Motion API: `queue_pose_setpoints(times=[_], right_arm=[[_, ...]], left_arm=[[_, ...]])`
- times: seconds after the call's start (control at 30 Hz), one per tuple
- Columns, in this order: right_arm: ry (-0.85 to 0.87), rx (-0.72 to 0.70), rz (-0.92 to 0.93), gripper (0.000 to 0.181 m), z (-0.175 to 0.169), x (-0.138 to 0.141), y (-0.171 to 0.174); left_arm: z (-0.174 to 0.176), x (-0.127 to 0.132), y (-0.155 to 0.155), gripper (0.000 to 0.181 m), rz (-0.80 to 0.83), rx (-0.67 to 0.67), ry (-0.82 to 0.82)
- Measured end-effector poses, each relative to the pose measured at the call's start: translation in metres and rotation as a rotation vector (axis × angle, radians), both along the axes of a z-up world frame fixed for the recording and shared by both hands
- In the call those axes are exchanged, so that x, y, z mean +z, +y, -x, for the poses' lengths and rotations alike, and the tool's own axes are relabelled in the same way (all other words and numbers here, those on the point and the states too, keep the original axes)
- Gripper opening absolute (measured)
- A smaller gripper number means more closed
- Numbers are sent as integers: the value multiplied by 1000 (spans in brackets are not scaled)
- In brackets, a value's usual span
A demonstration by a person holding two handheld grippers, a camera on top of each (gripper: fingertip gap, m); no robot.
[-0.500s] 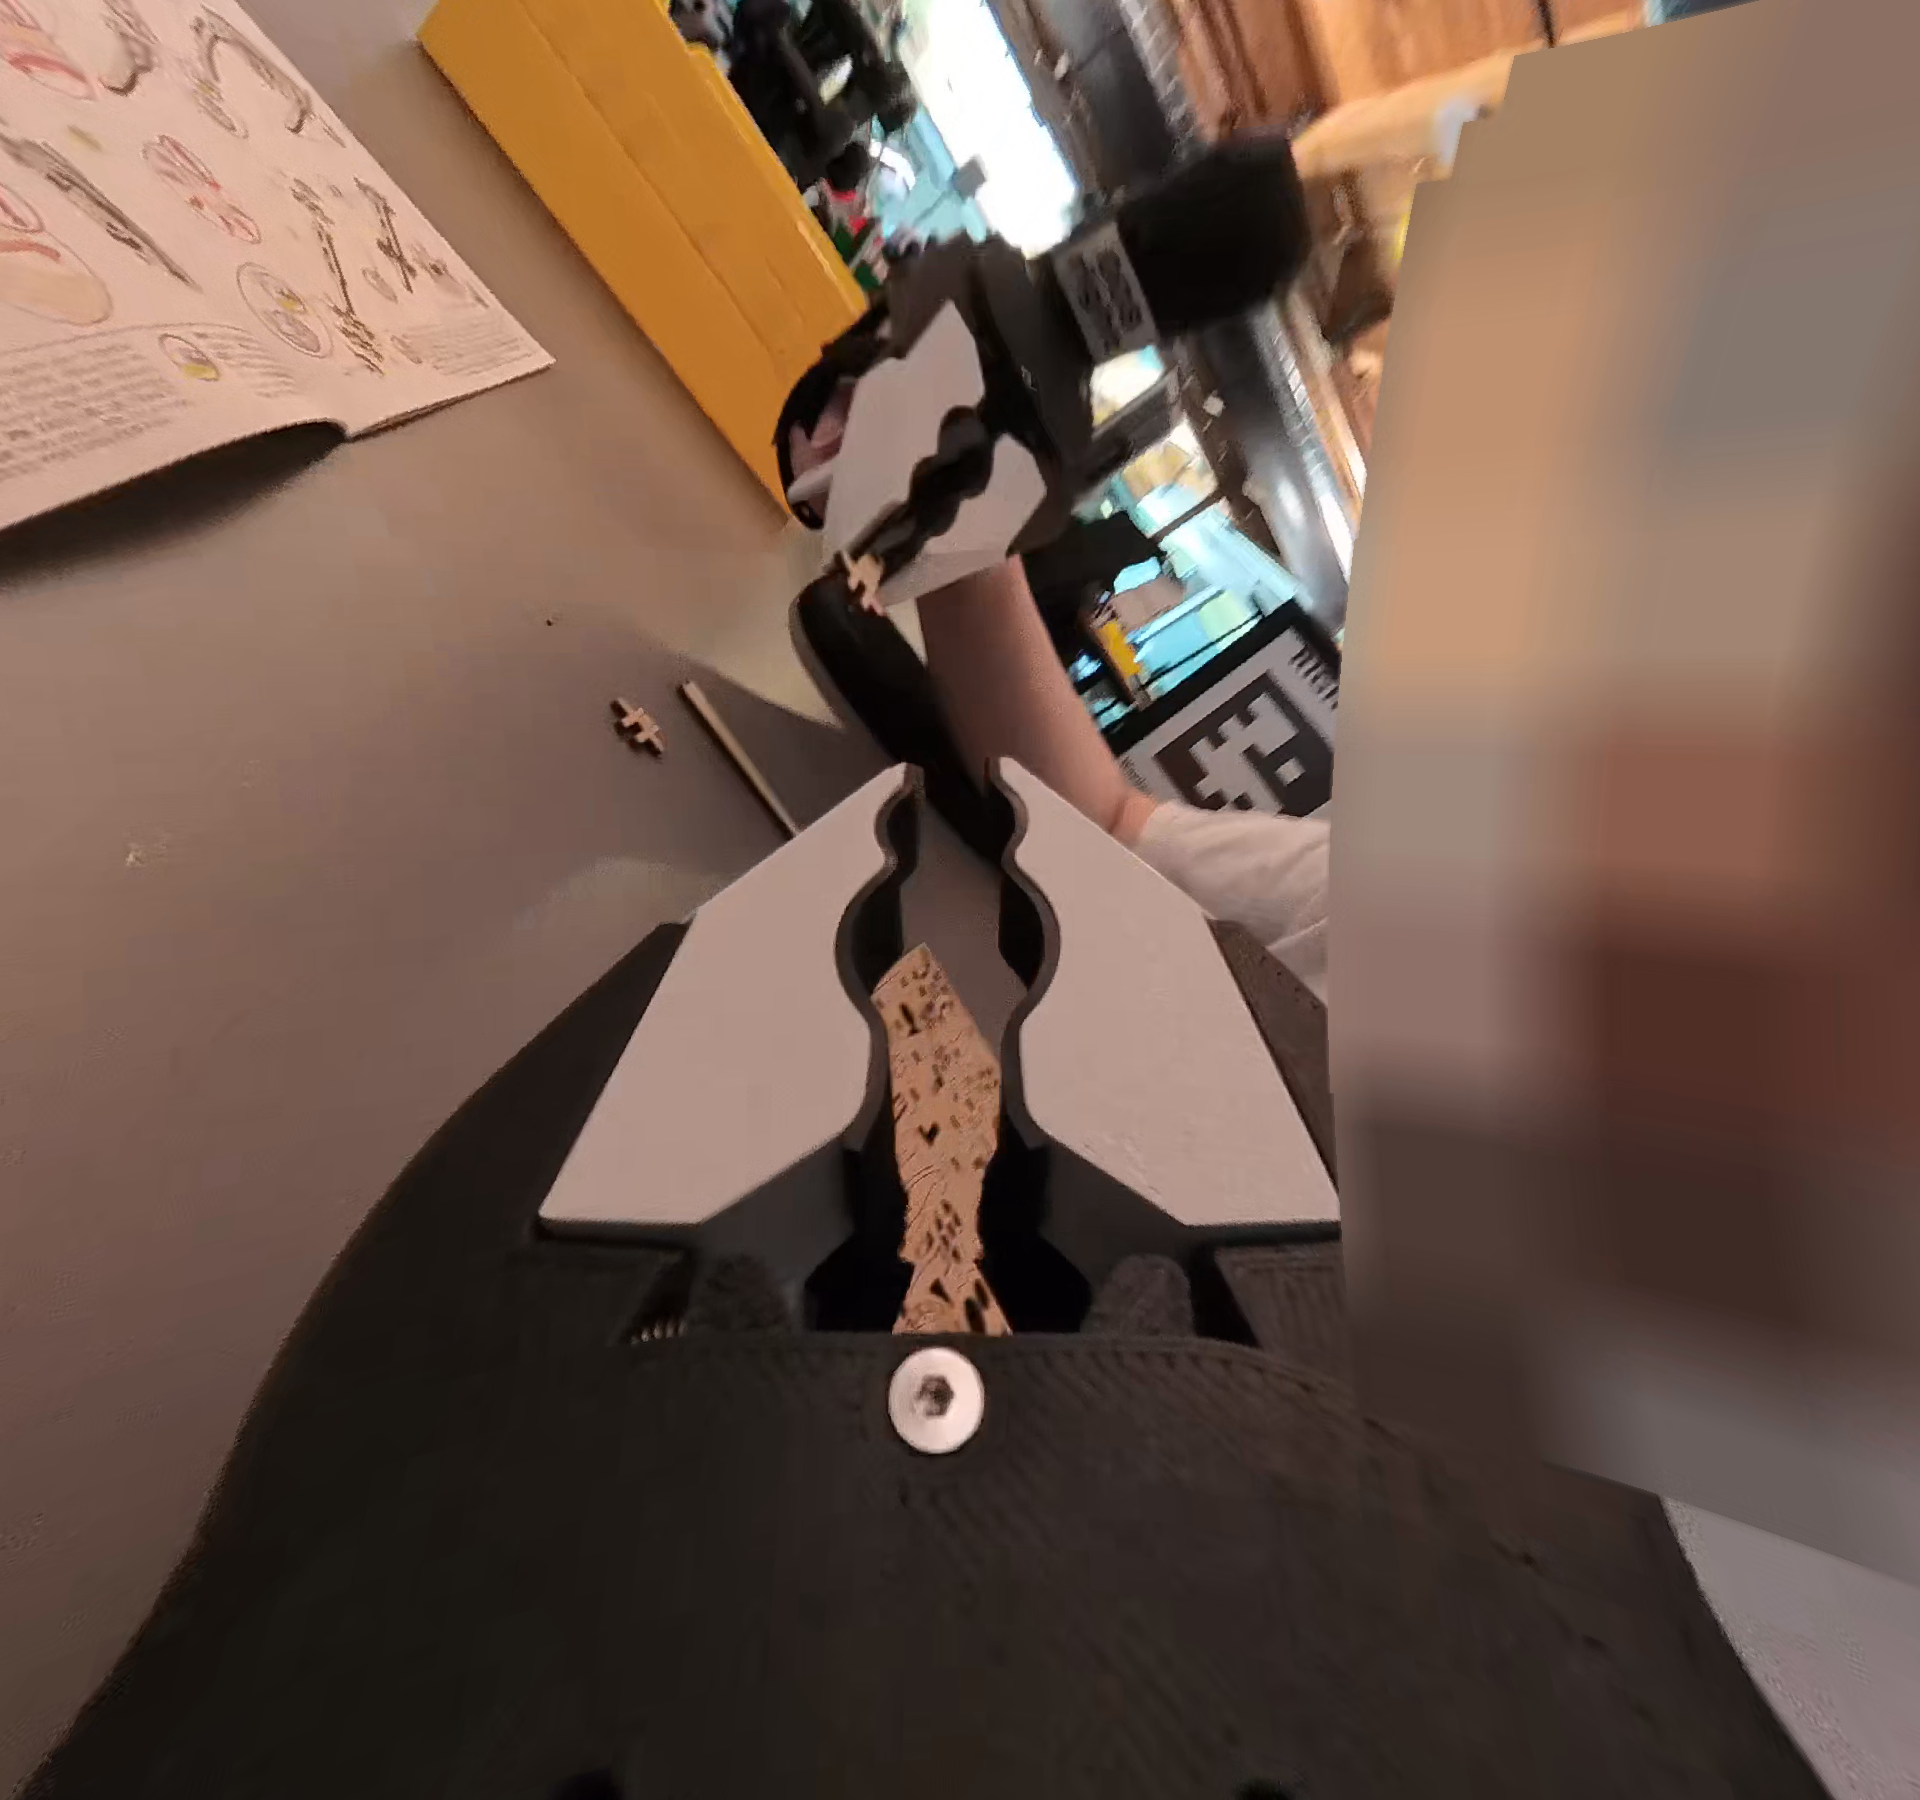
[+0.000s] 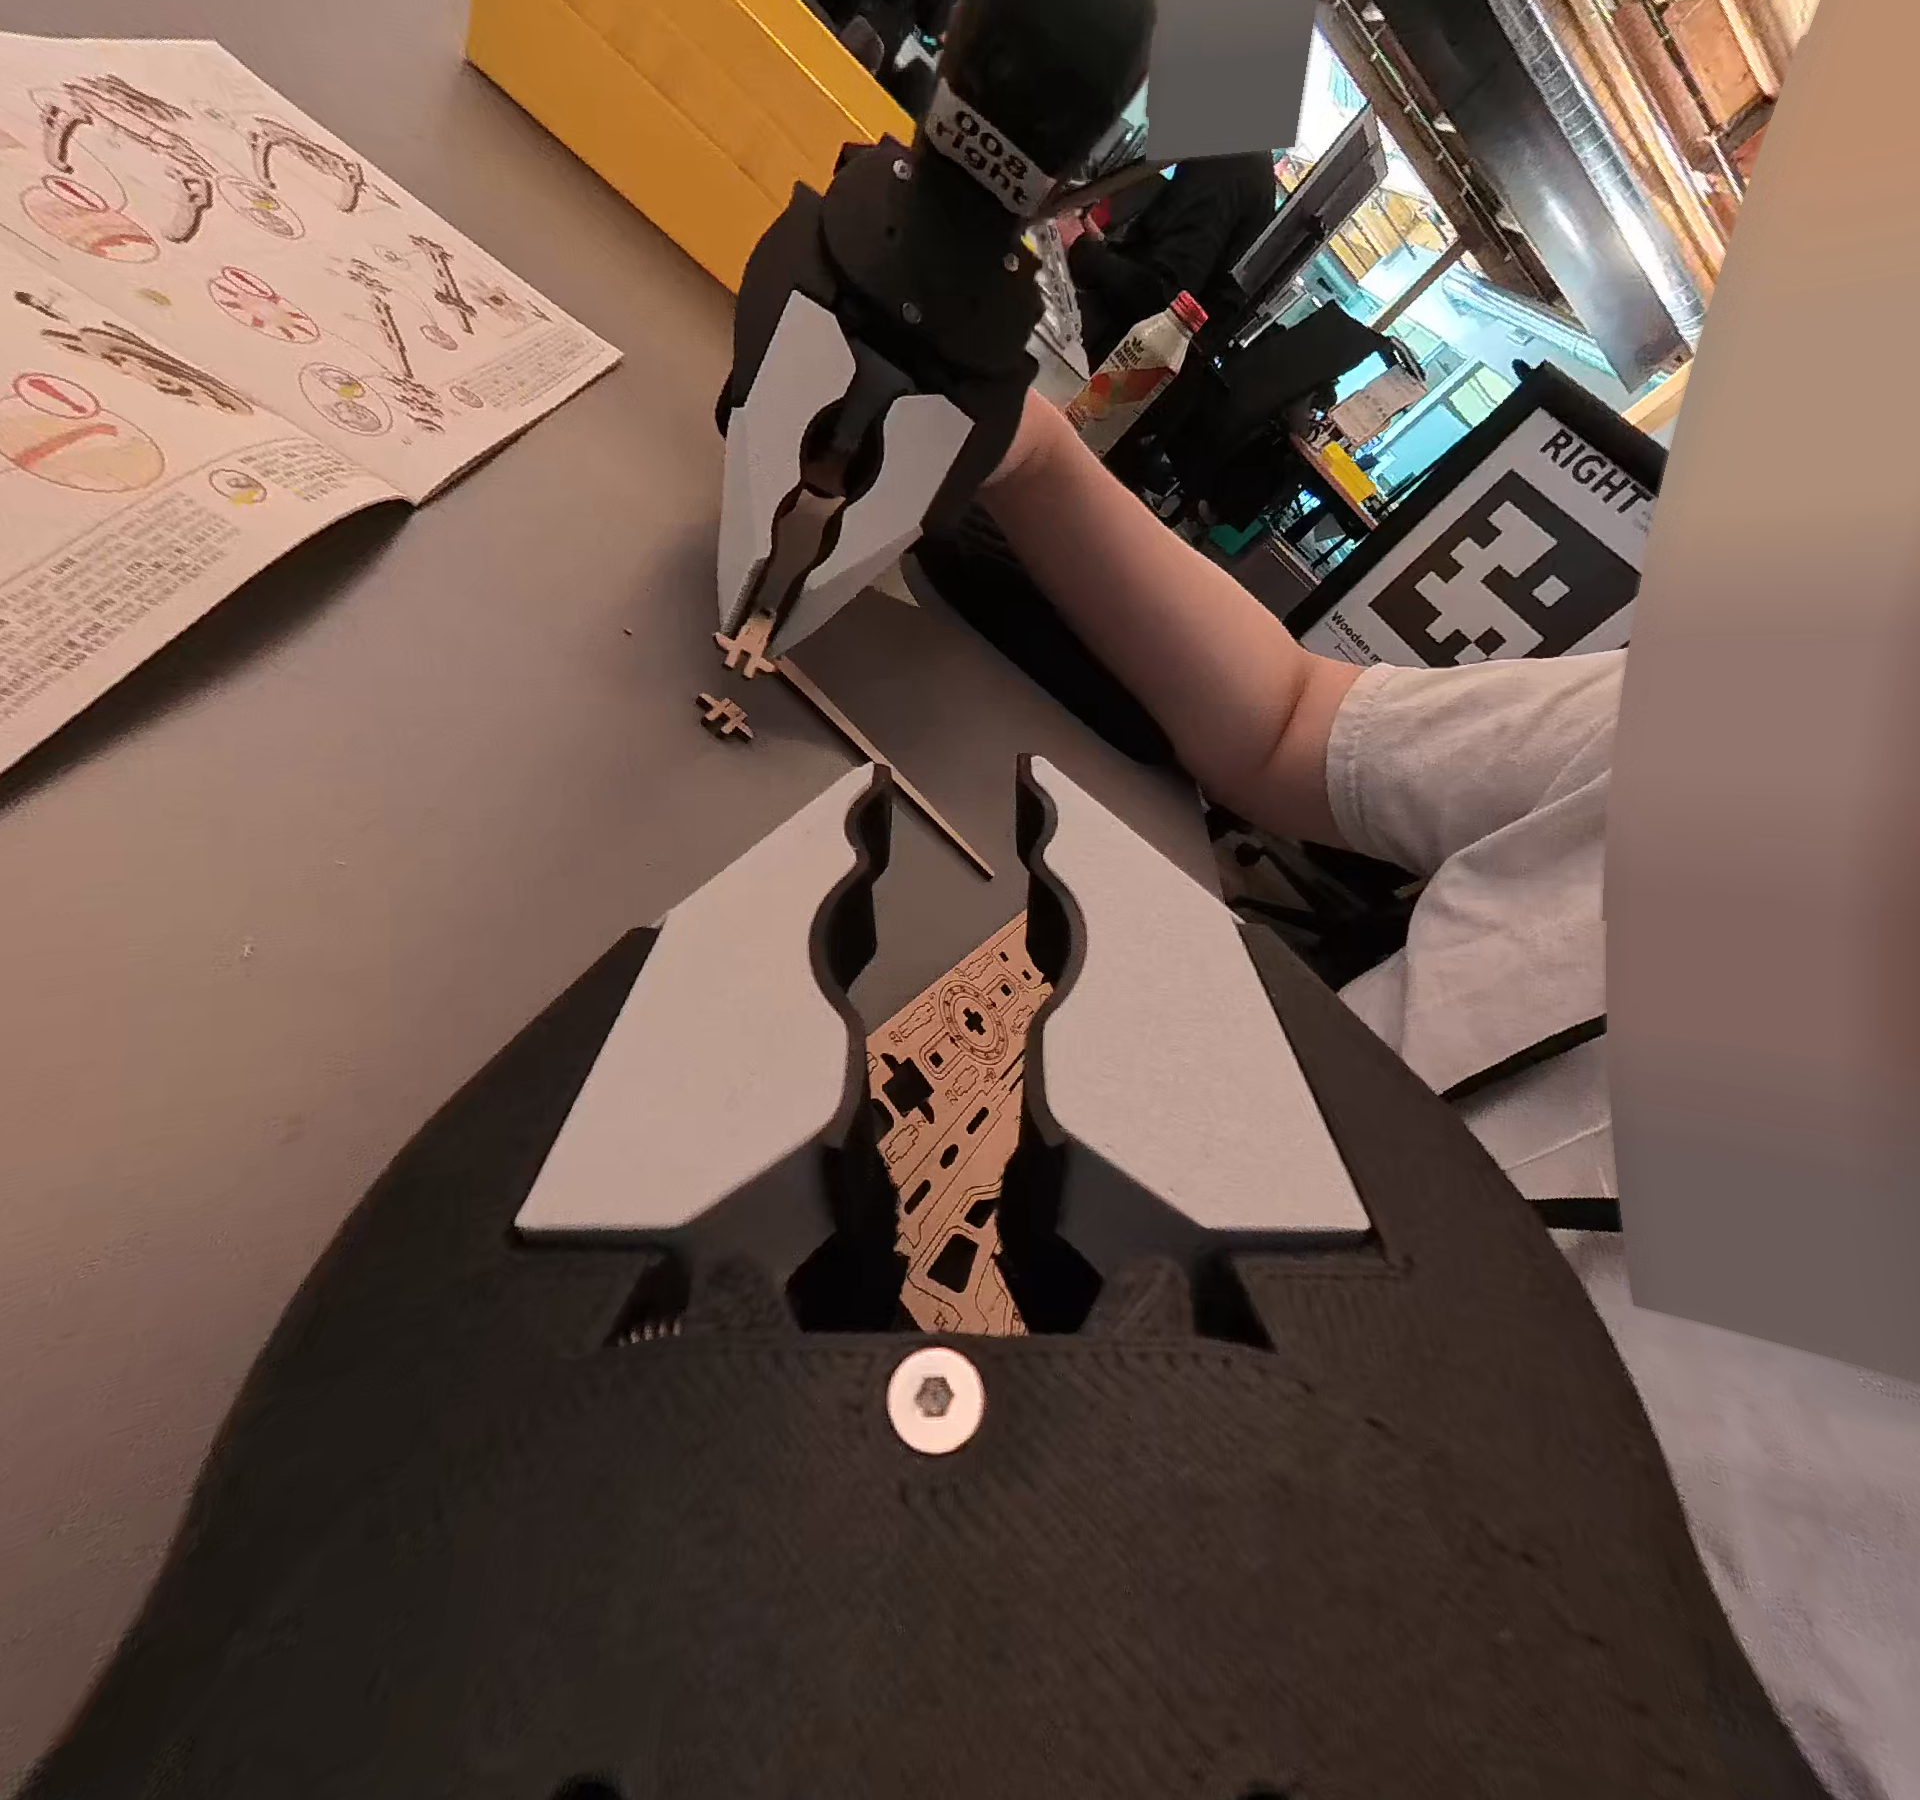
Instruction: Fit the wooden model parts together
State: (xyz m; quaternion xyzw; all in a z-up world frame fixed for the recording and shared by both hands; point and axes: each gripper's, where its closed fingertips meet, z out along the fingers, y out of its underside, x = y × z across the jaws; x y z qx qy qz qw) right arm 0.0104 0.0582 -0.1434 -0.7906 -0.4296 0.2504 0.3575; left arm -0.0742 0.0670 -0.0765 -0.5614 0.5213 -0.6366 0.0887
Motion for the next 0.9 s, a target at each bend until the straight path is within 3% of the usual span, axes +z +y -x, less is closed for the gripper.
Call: queue_pose_setpoints(times=[0.57,0.9], right_arm=[[-10,15,10,6,9,-14,5],[-22,51,-44,7,33,-11,11]], left_arm=[[-2,-4,4,31,-100,34,-1],[-2,-4,6,32,-111,48,1]])
